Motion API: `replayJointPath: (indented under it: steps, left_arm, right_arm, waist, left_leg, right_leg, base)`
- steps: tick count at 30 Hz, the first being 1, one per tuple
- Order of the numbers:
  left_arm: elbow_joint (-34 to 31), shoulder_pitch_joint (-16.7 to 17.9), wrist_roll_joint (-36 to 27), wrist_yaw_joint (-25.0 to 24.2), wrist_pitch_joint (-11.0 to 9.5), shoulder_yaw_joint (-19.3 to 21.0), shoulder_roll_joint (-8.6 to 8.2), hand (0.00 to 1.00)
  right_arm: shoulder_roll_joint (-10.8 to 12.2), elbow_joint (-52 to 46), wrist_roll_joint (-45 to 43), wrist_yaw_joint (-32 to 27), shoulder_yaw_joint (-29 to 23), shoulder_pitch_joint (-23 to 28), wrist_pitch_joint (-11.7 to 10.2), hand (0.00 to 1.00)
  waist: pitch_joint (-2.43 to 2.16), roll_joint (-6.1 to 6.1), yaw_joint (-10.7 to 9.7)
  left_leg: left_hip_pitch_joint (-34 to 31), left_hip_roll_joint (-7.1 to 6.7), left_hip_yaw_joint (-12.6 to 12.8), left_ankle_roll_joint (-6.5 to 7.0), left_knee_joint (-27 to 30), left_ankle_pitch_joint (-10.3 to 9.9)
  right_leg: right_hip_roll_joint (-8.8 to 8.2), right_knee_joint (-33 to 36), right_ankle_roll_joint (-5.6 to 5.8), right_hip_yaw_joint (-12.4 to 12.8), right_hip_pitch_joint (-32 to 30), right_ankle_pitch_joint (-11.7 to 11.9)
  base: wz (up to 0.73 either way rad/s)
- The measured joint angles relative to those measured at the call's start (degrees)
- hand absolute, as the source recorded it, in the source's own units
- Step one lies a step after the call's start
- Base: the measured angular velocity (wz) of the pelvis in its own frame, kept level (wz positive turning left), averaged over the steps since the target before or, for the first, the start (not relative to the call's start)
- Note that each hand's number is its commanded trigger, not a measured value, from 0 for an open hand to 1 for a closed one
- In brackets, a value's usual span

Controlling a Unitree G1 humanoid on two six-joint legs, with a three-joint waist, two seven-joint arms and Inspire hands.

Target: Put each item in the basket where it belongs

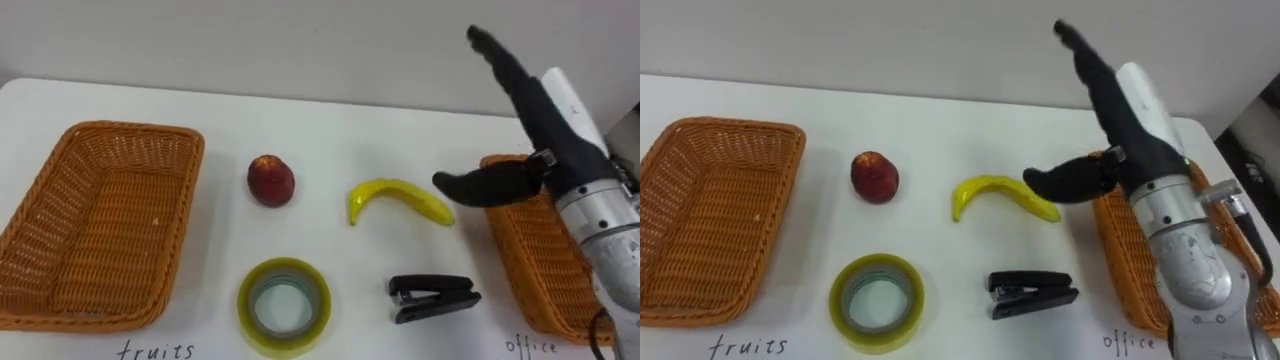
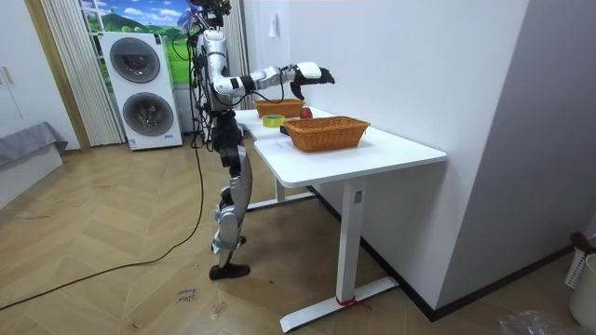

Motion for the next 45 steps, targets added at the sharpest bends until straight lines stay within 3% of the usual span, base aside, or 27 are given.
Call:
replayJointPath:
  steps: [4, 14, 19, 26, 30, 35, 45]
  left_arm:
    - [-0.25, -0.36, -0.01, -0.06, 0.84, -1.43, 0.93, 0.0]
    - [-0.37, -1.05, -0.16, -1.56, 3.3, -2.19, 1.41, 0.0]
    - [-0.82, -1.2, -0.17, -1.77, 3.67, -2.86, 1.37, 0.0]
    - [-0.94, -1.79, -0.56, -2.57, 3.89, -3.22, 1.3, 0.0]
    - [-1.33, -1.98, -0.56, -2.5, 4.19, -3.22, 1.33, 0.0]
    - [-2.04, -1.98, -0.56, -2.45, 4.58, -3.2, 1.5, 0.0]
    - [-2.03, -2.23, -2.42, -2.45, 4.63, -3.13, 1.7, 0.0]
  right_arm:
    - [-0.02, 1.0, -0.75, 4.99, 1.92, 0.09, 1.35, 0.0]
    - [-0.01, 2.47, -2.78, 16.45, 4.64, 0.13, 5.65, 0.0]
    - [0.01, 5.2, -3.46, 20.09, 5.05, 0.12, 5.9, 0.0]
    - [0.05, 6.81, -7.14, 24.34, 6.14, 0.12, 8.21, 0.0]
    - [0.05, 6.83, -7.5, 26.19, 6.18, 0.12, 8.3, 0.0]
    - [0.05, 6.82, -7.63, 27.82, 6.27, 0.12, 8.9, 0.0]
    - [0.05, 6.69, -9.37, 29.56, 6.26, 0.12, 9.54, 0.0]
  waist:
    - [-0.13, -0.55, 0.53]
    - [-0.07, -0.52, 2.08]
    - [-0.01, -0.43, 2.48]
    - [0.6, 0.38, 2.62]
    - [0.43, 0.13, 2.55]
    - [-0.16, -0.84, 2.63]
    - [-0.14, -1.18, 2.58]
  left_leg:
    - [-0.03, 0.01, 0.01, 0.0, 0.03, 0.0]
    - [-0.01, 0.0, -0.24, 0.0, 0.04, 0.0]
    - [-0.05, -0.03, -0.64, 0.0, 0.16, 0.0]
    - [-0.36, -0.02, -0.84, 0.0, 0.52, 0.0]
    - [-0.43, -0.03, -0.89, 0.0, 0.51, 0.0]
    - [-0.29, -0.03, -0.97, 0.0, 0.5, 0.0]
    - [-0.28, -0.02, -0.95, 0.0, 0.53, 0.0]
  right_leg:
    - [0.07, -0.77, -0.06, 0.09, 0.29, 0.16]
    - [0.07, -0.85, -0.05, 0.11, 0.13, 0.18]
    - [0.05, -0.82, -0.05, 0.0, 0.3, 0.18]
    - [0.09, -0.74, -0.05, -0.07, 0.2, 0.18]
    - [0.08, -0.72, -0.05, -0.07, 0.13, 0.18]
    - [0.08, -0.72, -0.06, -0.04, 0.25, 0.18]
    - [0.09, -0.67, -0.07, -0.09, 0.21, 0.19]
  base:
    - [0.0]
    - [0.0]
    - [0.03]
    - [0.01]
    - [0.0]
    - [0.0]
    - [0.0]
